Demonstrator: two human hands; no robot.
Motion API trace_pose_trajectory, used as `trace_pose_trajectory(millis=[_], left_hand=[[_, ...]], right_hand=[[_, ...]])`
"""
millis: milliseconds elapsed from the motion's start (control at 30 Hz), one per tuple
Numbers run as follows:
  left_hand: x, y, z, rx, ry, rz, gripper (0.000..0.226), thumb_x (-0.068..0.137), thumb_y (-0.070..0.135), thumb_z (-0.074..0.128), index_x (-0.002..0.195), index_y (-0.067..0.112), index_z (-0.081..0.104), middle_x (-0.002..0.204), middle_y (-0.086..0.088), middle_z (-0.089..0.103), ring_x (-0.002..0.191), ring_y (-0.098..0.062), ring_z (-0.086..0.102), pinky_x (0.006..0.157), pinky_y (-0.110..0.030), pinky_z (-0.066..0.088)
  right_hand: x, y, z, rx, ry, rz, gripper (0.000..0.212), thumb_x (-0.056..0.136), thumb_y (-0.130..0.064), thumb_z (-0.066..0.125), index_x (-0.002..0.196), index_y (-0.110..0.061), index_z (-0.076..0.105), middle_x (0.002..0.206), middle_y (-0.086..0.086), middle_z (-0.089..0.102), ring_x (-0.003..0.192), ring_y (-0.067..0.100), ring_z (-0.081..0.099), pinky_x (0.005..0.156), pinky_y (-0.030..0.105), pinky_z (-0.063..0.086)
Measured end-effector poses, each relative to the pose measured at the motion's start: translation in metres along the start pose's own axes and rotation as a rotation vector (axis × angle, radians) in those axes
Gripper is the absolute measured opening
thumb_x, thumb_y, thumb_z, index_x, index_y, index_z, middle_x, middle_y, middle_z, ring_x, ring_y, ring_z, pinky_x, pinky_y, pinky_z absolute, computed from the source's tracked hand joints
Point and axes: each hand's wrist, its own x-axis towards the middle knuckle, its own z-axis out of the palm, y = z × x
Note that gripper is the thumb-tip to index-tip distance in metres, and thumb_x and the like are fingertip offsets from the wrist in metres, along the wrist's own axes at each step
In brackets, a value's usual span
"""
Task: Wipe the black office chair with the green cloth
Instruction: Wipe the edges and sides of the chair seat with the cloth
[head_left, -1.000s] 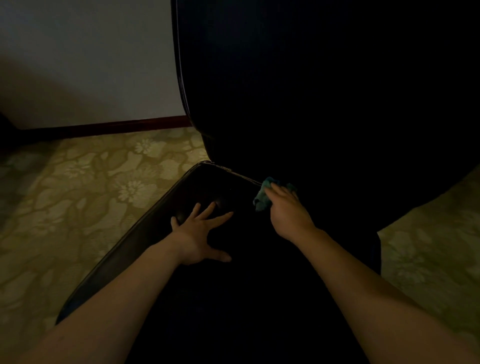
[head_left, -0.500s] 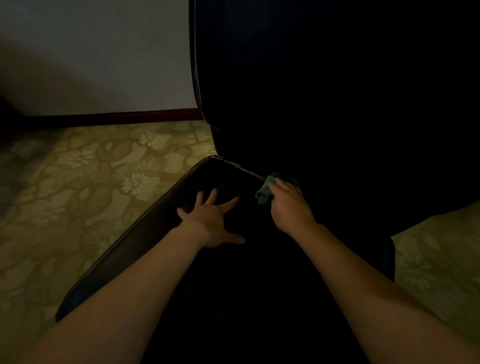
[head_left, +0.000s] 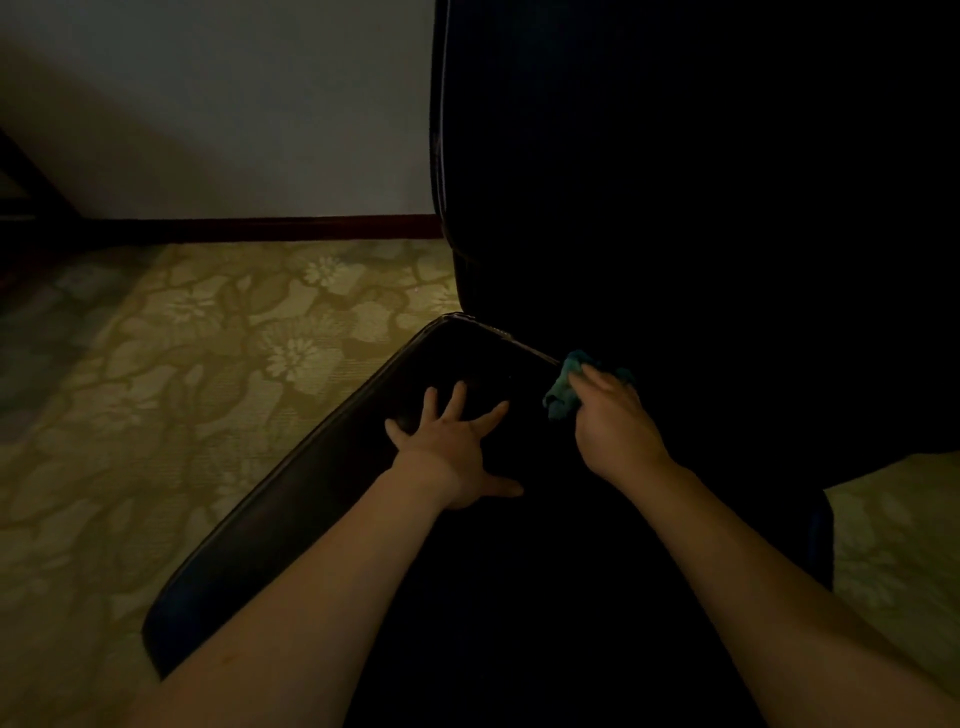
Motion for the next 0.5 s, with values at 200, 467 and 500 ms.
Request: trace_pose_trajectory(millis=[200,467,500], left_hand=[[0.002,0.001,0.004,-0.009,-0.007,-0.028,0.103,0.079,0.070,0.064,0.150,0.056,-0.008,0.162,0.003,-0.027,0.147,-0.033,-0.028,0.108,-0.077,-0.003],[0.000,-0.001,0.008,-0.024,0.021,-0.034,0.103,0.078,0.072,0.063,0.150,0.055,-0.009,0.162,0.004,-0.027,0.147,-0.034,-0.029,0.108,-0.078,-0.003],[0.001,-0.001,0.008,-0.023,0.021,-0.033,0.103,0.078,0.073,0.062,0.150,0.056,-0.009,0.162,0.004,-0.027,0.147,-0.034,-0.029,0.107,-0.078,-0.003]], right_hand=[[0.027,-0.028,0.002,0.005,0.013,-0.015,0.055,0.102,-0.013,0.037,0.154,-0.015,0.019,0.161,0.004,0.017,0.144,0.025,0.022,0.117,0.036,0.019],[0.002,-0.002,-0.005,-0.011,-0.015,-0.044,0.055,0.101,-0.011,0.036,0.154,-0.017,0.020,0.161,0.000,0.016,0.144,0.022,0.022,0.118,0.032,0.018],[0.000,-0.003,-0.003,-0.019,-0.011,-0.033,0.055,0.102,-0.012,0.036,0.154,-0.017,0.020,0.161,0.001,0.015,0.145,0.022,0.021,0.118,0.033,0.017]])
